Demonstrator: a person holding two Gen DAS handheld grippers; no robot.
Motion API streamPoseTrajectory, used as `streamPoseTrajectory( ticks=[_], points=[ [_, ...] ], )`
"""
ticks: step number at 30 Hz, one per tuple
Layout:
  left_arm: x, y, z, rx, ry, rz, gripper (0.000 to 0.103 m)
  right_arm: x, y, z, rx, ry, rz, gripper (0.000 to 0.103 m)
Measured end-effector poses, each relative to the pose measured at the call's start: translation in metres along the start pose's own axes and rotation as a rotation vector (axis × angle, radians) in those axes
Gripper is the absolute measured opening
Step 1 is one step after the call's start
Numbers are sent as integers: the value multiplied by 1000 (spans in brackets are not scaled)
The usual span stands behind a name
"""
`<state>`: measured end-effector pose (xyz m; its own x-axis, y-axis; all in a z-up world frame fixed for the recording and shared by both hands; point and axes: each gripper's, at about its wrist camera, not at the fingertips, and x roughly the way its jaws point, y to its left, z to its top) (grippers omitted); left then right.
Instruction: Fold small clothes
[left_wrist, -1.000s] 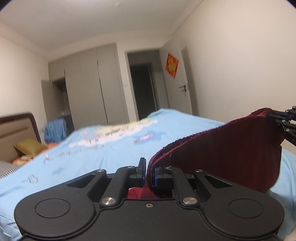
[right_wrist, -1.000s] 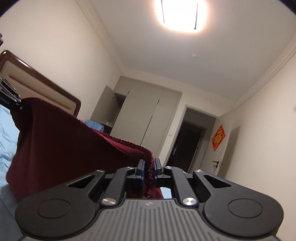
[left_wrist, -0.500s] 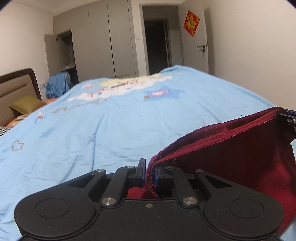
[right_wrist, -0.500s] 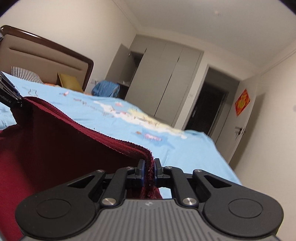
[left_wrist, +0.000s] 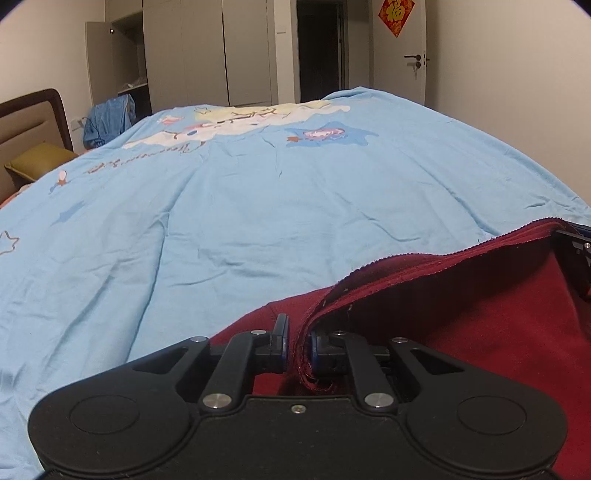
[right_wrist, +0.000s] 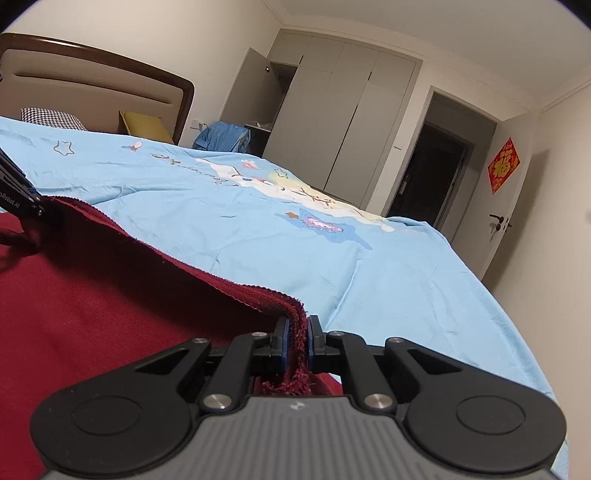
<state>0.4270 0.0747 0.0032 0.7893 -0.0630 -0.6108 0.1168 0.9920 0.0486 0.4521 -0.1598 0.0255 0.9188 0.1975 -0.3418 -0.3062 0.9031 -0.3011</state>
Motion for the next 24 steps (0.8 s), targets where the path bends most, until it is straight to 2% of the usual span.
streamPoseTrajectory(
  ticks=[4, 6, 7, 8, 9, 10, 11, 15, 18, 20, 22, 24],
  points=[
    [5, 2, 0, -9, 13, 1, 18, 5, 1, -4, -5, 4, 6, 10],
    [5, 3, 0, -15, 13, 2, 23, 6, 1, -4, -8, 2, 5, 11],
    [5, 3, 0, -16, 13, 6, 26, 7, 1, -5, -9, 1, 2, 17],
    [5, 4, -1, -17, 14, 13, 34, 4, 1, -4, -9, -1, 0, 21],
    [4, 3, -1, -18, 15, 21, 45, 3, 0, -4, -8, -4, -4, 35],
    [3, 4, -1, -19, 13, 28, 51, 1, 0, -3, -5, -8, -10, 49],
    [1, 4, -2, -21, 7, 33, 62, 0, -1, -3, -2, -13, -16, 54],
    [-13, 6, -2, -37, -32, 68, 90, -8, -3, -3, -7, -31, -39, 76],
    [-26, 5, -5, -40, -66, 97, 99, -18, -4, -5, -21, -51, -43, 91],
    [-36, 1, -8, -25, -85, 95, 100, -26, -3, -7, -33, -64, -34, 94],
    [-46, -5, -13, 0, -105, 72, 100, -32, -1, -10, -49, -65, -18, 99],
    [-54, -11, -20, 20, -126, 12, 101, -35, 2, -14, -68, -59, 13, 103]
  ],
)
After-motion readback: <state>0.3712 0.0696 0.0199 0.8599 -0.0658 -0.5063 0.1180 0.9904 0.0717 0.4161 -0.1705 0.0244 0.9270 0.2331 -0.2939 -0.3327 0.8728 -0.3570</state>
